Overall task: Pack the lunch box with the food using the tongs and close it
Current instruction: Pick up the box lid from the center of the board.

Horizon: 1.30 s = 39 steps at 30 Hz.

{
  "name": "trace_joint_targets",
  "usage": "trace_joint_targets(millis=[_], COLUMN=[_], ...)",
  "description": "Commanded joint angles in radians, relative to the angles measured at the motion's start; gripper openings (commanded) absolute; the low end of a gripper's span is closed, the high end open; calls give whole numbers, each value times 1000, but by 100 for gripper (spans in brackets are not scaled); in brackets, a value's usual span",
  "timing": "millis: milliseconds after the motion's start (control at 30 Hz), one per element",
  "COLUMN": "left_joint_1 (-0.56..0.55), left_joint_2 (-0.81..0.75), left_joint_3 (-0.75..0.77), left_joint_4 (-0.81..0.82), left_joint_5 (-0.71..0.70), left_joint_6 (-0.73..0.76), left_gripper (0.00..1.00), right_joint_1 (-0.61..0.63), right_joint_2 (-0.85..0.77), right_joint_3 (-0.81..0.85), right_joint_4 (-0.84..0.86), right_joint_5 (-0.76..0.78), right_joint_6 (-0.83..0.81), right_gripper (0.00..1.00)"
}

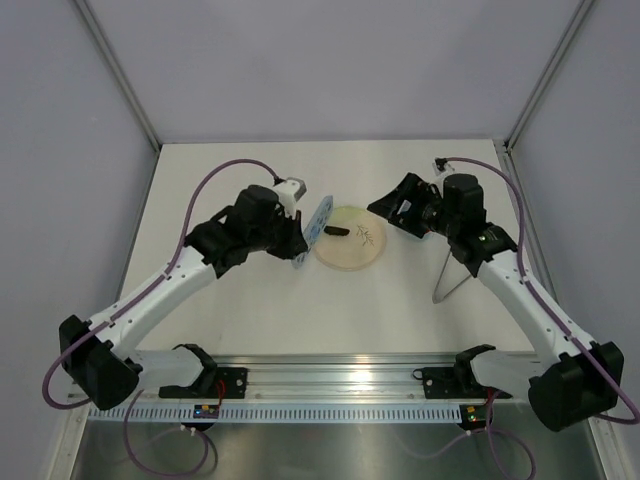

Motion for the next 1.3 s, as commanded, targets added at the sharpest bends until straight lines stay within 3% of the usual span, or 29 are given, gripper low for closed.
trace_joint_targets(millis=[0,133,233,433,633,800,1167,1267], left_joint_1=[117,257,309,328,332,332,334,334], left_joint_2=[-55,-52,-52,-32,7,15,15,17], left_joint_3=[-20,-68,-126,-192,-252,-253,-252,-256], left_joint_4=[215,413,699,985,1224,1248,1254,1246], left_joint_5=[414,685,800,894,937,941,959,964], left_joint_6=[-130,-289,-470,-702,-885,-914,-923,-919], left_gripper=[0,0,0,0,0,0,0,0], right_joint_1=[5,3,3,3,3,3,5,3], right_joint_2=[-94,-145,-155,-143,-94,-44,98,113], right_joint_3=[-61,-188,-276,-397,-419,-422,-379,-360], right_joint_4=[136,329,481,797,984,1190,1460,1485], right_joint_5=[-92,-196,-250,-328,-390,-420,-449,-463], right_joint_6=[-89,-5,76,205,259,320,459,474], right_gripper=[87,90,93,96,95,87,57,53])
